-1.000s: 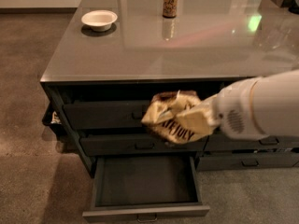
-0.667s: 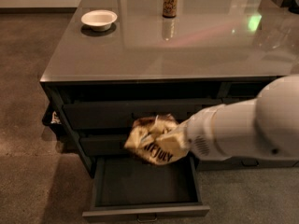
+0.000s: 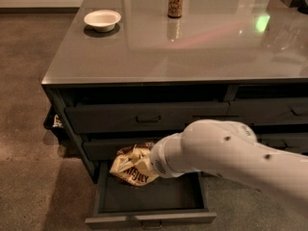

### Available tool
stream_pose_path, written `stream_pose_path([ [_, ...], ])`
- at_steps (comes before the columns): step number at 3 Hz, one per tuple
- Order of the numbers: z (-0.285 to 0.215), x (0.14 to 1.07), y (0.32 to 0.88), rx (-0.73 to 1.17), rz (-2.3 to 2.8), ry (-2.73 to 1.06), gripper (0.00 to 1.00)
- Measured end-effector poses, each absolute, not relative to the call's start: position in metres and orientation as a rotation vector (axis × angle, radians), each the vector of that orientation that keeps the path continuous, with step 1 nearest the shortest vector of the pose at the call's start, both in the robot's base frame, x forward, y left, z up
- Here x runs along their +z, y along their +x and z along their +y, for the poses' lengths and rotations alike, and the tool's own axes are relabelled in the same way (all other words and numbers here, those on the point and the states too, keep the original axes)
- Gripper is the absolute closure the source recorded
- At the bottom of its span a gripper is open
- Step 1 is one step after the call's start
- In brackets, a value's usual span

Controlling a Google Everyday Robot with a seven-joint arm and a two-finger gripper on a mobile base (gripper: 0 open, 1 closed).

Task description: Place brown chip bag into bottom drawer

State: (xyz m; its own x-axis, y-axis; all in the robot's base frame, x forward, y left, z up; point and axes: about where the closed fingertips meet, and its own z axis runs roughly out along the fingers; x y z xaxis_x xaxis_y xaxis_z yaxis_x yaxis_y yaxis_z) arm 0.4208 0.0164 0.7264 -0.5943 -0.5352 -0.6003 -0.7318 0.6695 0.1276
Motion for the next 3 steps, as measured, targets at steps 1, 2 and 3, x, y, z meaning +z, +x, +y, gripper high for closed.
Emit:
stream_pose_path([
  [1,0.022,0.666,0.439,0.452,2.428,-1.007,1.0],
  [2,0.012,0.612,0.45,0.39,2.52,-1.007,1.0],
  [3,0.013,0.612,0.455,0.382,2.544,-0.959,1.0],
])
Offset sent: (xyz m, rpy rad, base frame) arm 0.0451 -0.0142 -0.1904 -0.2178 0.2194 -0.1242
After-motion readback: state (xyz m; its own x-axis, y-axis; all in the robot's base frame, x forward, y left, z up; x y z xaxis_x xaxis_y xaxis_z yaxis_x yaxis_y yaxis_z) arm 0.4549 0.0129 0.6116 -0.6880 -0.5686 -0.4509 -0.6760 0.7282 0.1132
